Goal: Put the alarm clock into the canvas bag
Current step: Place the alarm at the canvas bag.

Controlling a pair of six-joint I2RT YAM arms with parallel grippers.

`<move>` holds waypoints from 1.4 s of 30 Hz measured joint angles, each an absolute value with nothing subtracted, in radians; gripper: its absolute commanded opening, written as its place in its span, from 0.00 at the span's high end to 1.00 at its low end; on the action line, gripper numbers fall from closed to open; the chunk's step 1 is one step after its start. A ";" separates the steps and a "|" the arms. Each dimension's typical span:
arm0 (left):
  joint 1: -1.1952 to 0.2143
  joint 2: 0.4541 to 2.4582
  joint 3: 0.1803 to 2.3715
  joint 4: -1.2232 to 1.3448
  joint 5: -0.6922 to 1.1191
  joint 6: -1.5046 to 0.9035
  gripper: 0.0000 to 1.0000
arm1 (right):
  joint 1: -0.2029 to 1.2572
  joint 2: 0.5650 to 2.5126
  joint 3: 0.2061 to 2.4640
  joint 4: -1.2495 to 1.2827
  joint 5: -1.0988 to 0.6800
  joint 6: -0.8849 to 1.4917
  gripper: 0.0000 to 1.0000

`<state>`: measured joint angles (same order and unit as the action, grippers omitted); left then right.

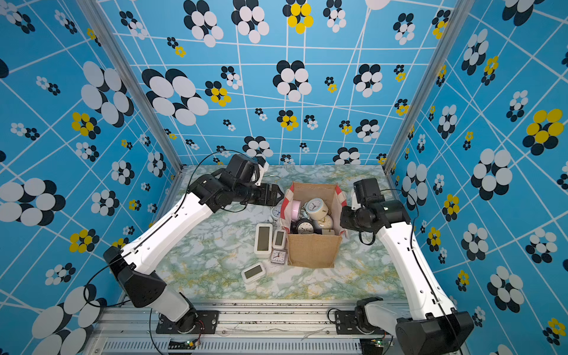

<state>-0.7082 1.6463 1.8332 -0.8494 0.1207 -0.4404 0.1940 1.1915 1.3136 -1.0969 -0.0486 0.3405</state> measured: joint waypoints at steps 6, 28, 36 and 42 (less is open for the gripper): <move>-0.807 1.810 2.062 -0.896 0.183 -0.346 0.56 | 0.194 1.181 1.313 -1.099 -0.073 0.350 1.00; -0.976 2.157 2.290 -1.239 0.440 -0.057 0.64 | 0.194 1.179 1.313 -1.102 -0.118 0.352 1.00; -0.965 2.226 2.285 -1.253 0.387 -0.053 0.61 | 0.194 1.179 1.313 -1.101 -0.123 0.352 1.00; -0.954 2.257 2.308 -1.246 0.342 -0.083 0.61 | 0.194 1.179 1.313 -1.101 -0.122 0.352 1.00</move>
<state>-0.9543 2.2570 2.3077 -1.2461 0.3420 -0.0834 0.1940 1.1790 1.3132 -1.1011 -0.1223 0.3523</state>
